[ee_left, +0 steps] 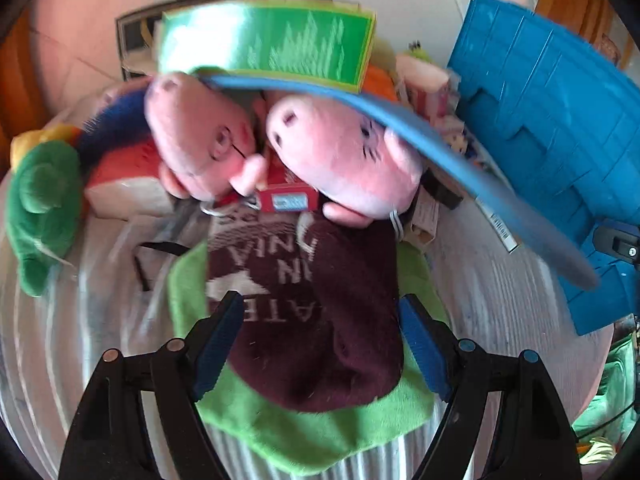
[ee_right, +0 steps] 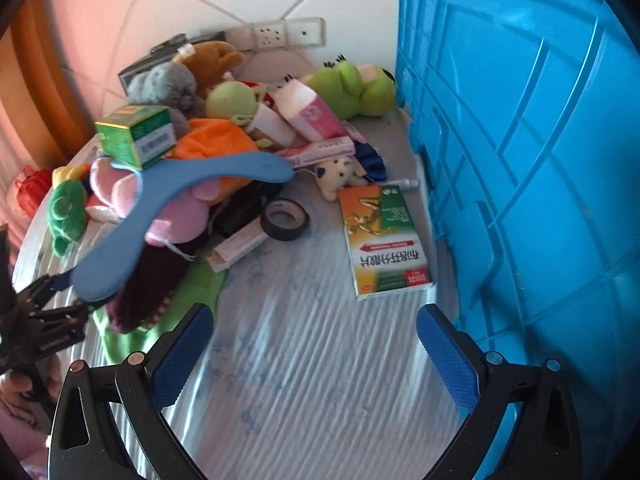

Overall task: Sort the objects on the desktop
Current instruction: 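Withdraw both tools from the crate back to the pile, then grasp a maroon knit hat with the left tool while the right tool grasps a black tape roll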

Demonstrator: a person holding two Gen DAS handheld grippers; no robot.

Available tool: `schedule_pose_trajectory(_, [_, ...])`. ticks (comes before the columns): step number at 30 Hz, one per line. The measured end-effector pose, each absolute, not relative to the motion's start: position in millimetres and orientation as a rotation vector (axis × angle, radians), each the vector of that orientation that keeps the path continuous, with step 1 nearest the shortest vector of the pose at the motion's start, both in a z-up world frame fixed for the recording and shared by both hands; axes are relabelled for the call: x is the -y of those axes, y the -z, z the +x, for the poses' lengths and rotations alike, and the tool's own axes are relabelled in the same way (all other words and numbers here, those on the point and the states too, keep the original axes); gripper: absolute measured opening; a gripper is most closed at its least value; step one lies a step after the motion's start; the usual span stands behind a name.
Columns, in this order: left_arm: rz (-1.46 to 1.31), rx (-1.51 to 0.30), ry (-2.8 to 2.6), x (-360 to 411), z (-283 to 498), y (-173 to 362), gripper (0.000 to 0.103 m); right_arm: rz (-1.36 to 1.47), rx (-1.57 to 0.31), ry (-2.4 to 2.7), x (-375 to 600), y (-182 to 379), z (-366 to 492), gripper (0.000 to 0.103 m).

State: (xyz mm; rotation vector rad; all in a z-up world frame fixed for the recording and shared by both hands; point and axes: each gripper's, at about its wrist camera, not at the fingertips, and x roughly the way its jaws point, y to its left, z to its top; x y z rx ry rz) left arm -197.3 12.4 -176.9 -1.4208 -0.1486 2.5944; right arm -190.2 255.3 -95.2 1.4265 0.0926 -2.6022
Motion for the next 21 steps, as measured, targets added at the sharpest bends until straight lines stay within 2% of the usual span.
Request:
schedule_pose_trajectory(3, [-1.516, 0.129, -2.606, -17.8, -212.5, 196.3, 0.079, 1.444, -0.077, 2.579, -256.2, 109.1, -202.8, 0.103])
schedule_pose_trajectory(4, [-1.514, 0.132, -2.622, -16.1, -214.6, 198.0, 0.076, 1.450, -0.088, 2.572, -254.9, 115.2, -208.2, 0.103])
schedule_pose_trajectory(6, [-1.485, 0.120, -2.655, -10.8, -215.8, 194.1, 0.044, 1.457, -0.123, 2.571, -252.2, 125.9, -218.5, 0.103])
schedule_pose_trajectory(7, [-1.471, 0.128, -2.670, -5.3, -216.9, 189.6, 0.036, 1.457, -0.139, 2.572, -251.2, 132.1, -224.5, 0.103])
schedule_pose_trajectory(8, [-1.468, 0.132, -2.698, 0.3, -218.1, 185.8, 0.020, 1.460, -0.153, 2.568, -250.4, 138.8, -230.6, 0.103])
schedule_pose_trajectory(9, [-1.480, 0.107, -2.747, 7.9, -220.9, 182.0, 0.018, 1.464, -0.161, 2.568, -250.1, 145.0, -237.0, 0.103])
schedule_pose_trajectory(14, [-1.521, 0.189, -2.765, 38.1, -234.1, 179.4, 0.017, 1.453, -0.146, 2.520, -240.6, 165.7, -269.5, 0.103])
schedule_pose_trajectory(19, [-1.548, 0.166, -2.714, 27.6, -236.5, 183.6, 0.018, 1.439, 0.044, 2.423, -235.4, 173.2, -295.2, 0.103])
schedule_pose_trajectory(21, [-1.553, 0.152, -2.698, 22.2, -237.7, 180.6, 0.023, 1.460, 0.044, 2.406, -231.5, 178.8, -303.9, 0.100])
